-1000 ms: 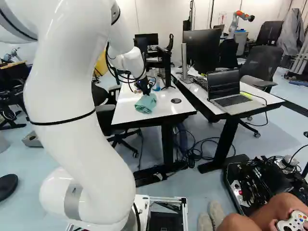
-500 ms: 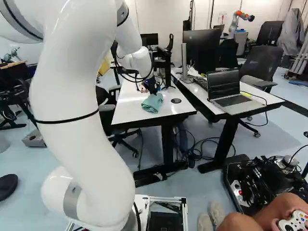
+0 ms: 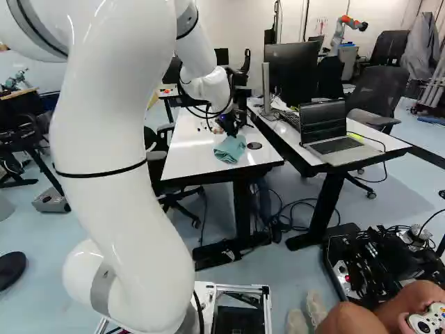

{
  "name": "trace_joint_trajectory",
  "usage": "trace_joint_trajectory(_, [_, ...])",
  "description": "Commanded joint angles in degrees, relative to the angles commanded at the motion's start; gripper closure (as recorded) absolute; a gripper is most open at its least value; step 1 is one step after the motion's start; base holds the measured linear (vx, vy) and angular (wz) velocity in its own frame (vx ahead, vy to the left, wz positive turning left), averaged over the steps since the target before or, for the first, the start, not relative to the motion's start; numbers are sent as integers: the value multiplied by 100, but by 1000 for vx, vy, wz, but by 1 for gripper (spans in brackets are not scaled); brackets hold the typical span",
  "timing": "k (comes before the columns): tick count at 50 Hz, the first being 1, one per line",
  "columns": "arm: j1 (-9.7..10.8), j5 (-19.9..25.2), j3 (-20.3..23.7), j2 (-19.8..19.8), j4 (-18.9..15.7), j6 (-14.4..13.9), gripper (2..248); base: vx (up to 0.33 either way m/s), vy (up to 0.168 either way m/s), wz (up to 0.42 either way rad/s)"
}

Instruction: Clean the table with the green towel

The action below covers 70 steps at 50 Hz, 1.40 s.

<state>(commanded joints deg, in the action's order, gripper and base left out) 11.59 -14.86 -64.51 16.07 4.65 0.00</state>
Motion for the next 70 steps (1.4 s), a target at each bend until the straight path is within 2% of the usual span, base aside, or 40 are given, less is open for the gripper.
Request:
trace_joint_trajectory(54, [910,0,-395,327,0,0,227,0,0,0])
trace_joint_trajectory(70, [942,0,-417,345,0,0,227,0,0,0])
